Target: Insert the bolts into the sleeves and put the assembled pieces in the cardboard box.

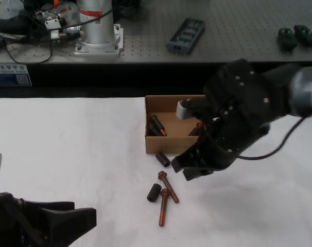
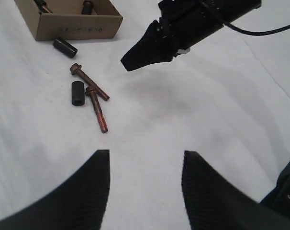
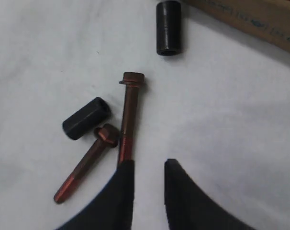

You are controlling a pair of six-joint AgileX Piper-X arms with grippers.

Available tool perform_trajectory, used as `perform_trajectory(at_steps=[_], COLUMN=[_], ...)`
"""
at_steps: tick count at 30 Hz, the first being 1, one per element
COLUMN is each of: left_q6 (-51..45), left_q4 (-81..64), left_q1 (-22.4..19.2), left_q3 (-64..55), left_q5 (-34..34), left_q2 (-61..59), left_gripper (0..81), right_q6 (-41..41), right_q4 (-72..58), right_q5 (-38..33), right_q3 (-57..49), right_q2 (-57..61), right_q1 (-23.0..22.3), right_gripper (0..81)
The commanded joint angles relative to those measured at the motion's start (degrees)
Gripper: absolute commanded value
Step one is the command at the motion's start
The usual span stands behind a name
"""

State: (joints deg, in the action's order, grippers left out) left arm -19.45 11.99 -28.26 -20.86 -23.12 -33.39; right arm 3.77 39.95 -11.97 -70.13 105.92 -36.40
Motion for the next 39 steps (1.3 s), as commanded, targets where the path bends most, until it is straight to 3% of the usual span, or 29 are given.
perform_trajectory(at_steps=[1, 3, 10, 15, 32, 36, 39], left_q6=[-0.3, -0.3, -0.3, -0.2, 0.2, 0.2, 0.2], left_q4=[-0.6, -0.6, -0.6, -0.6, -0.6, -0.6, -0.6], left_q1=[-0.2, -0.2, -0.2, -0.2, -0.2, -0.2, -0.2], left_q3=[-0.1, -0.1, -0.1, -0.1, -0.1, -0.1, -0.1], left_q5=[-0.3, -0.3, -0.3, -0.3, -0.2, 0.6, 1.0], left_q2=[0.5, 0.5, 0.5, 0.5, 0.5, 0.5, 0.5], left_gripper=[34.7, 34.7, 34.7, 34.7, 34.7, 34.7, 34.7], right_q6=[-1.2, -1.2, -8.7, -11.2, -14.1, -14.1, -14.1], right_q4=[0.6, 1.0, 1.6, 4.3, 3.7, 3.1, 2.7], right_q5=[0.3, 0.4, 4.3, 5.0, 8.8, 8.8, 8.8], right_q3=[-1.4, -3.1, -9.1, -11.7, -12.1, -12.1, -12.1], right_q2=[1.4, 2.8, 7.0, 10.1, 12.1, 12.7, 12.9], right_q1=[0.2, 0.1, -3.7, -5.6, -6.1, -6.1, -6.1], right_gripper=[34.4, 38.3, 31.2, 31.0, 30.8, 21.6, 10.5])
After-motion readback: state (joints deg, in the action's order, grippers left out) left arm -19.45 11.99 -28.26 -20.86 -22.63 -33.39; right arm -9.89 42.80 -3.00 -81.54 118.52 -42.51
